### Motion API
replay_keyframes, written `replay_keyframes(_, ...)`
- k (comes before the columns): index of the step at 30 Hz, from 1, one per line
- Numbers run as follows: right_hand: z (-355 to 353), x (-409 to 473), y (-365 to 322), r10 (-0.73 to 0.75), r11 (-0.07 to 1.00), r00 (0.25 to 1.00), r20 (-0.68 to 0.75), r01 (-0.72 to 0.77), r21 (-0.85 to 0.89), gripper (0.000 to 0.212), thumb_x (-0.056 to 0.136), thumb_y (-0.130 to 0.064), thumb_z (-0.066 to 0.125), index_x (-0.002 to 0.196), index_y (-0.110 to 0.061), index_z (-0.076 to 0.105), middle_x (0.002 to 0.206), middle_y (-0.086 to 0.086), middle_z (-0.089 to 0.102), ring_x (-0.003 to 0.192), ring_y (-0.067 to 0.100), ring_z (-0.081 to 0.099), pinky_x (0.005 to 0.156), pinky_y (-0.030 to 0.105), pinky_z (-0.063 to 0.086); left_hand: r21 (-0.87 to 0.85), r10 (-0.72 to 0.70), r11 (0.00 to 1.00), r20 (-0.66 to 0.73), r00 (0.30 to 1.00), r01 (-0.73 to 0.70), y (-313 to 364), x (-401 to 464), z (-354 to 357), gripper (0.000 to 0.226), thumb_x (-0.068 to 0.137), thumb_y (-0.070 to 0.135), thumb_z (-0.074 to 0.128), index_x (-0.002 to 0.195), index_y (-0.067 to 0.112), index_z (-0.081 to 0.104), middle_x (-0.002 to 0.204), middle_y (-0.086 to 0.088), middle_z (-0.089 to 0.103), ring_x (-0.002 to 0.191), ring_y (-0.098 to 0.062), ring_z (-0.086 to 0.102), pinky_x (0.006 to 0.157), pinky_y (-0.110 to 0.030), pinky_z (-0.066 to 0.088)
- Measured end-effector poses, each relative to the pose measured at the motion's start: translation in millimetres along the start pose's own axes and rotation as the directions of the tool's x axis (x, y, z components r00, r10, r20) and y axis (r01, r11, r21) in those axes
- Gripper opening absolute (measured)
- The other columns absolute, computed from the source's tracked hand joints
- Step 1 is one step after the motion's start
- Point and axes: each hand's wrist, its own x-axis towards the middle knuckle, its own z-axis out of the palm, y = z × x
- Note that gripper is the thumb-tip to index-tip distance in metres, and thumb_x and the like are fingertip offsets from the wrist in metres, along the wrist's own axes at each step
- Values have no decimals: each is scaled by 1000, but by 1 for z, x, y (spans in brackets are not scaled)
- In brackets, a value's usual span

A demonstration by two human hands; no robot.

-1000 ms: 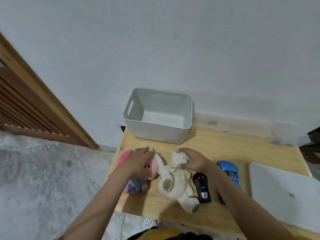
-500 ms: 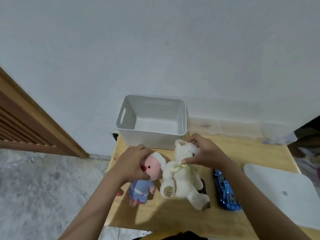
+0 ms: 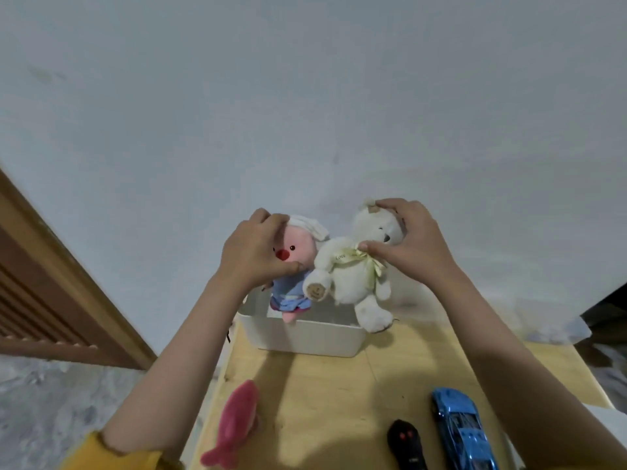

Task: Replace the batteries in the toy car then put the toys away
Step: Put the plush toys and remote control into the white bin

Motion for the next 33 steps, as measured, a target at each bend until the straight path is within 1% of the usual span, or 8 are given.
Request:
replay_keyframes(7, 63, 28, 26, 15, 993, 984, 178, 7, -121, 70, 62, -39, 81, 122, -29, 48, 112, 2, 42, 109, 22, 47, 84, 36, 47, 38, 32, 998, 214, 976, -40, -30, 27, 67, 75, 55, 50, 78, 117, 17, 52, 105, -3, 51, 85, -26, 57, 67, -34, 51)
replay_keyframes(14, 111, 19, 58, 20, 933, 926, 378, 119, -340, 70, 66, -41, 79, 125, -21, 45, 114, 3, 40, 100, 22, 50, 70, 31, 47, 109, -2, 992, 524, 852, -64, -48, 26, 127, 73, 59, 48, 78, 114, 14, 45, 111, -6, 51, 89, -24, 58, 71, -36, 53)
replay_keyframes(20, 134, 10, 74, 52, 815, 873, 485, 243, -526, 61, 78, -32, 70, 129, -14, 41, 123, 8, 46, 118, 27, 44, 77, 35, 45, 116, -41, 993, 594, 804, -35, -52, 31, 151, 66, 62, 43, 79, 111, 10, 48, 118, -12, 48, 95, -29, 57, 77, -38, 53)
replay_keyframes(23, 132, 8, 74, 54, 855, 890, 452, 193, -482, 55, 80, -28, 67, 127, -14, 43, 126, 6, 44, 119, 26, 44, 75, 34, 45, 108, -61, 994, 622, 780, -8, -50, 31, 152, 65, 65, 42, 78, 115, 11, 49, 120, -10, 49, 97, -28, 57, 81, -40, 53)
replay_keyframes(26, 115, -8, 66, 39, 930, 939, 342, 90, -355, 56, 79, -27, 67, 130, -13, 46, 136, 6, 43, 126, 24, 41, 90, 33, 45, 47, -127, 991, 572, 811, 122, -41, 19, 140, 71, 75, 41, 72, 132, 14, 42, 128, -9, 45, 105, -28, 57, 85, -39, 51)
replay_keyframes(28, 106, -31, 60, -79, 953, 983, 166, 123, -275, 52, 73, -24, 71, 121, -7, 56, 127, 11, 55, 117, 28, 53, 89, 34, 51, -30, -160, 980, 473, 866, 198, -31, 0, 123, 67, 80, 41, 66, 136, 16, 39, 132, -7, 44, 112, -26, 54, 87, -38, 50)
replay_keyframes(31, 90, -78, 55, -66, 981, 998, -10, 63, -182, 42, 74, -17, 75, 113, -6, 62, 115, 9, 61, 108, 23, 56, 87, 24, 45, -254, -127, 952, 171, 977, 168, -13, -48, 100, 49, 83, 34, 65, 127, 15, 52, 126, -3, 49, 115, -18, 51, 86, -26, 45)
replay_keyframes(33, 83, -113, 54, -18, 988, 998, -52, 10, -153, 38, 77, -16, 74, 112, -9, 62, 110, 5, 60, 103, 19, 54, 85, 22, 43, -360, -116, 930, -98, 988, 74, -3, -87, 89, 39, 84, 26, 64, 119, 9, 59, 120, -7, 52, 114, -16, 51, 88, -19, 41)
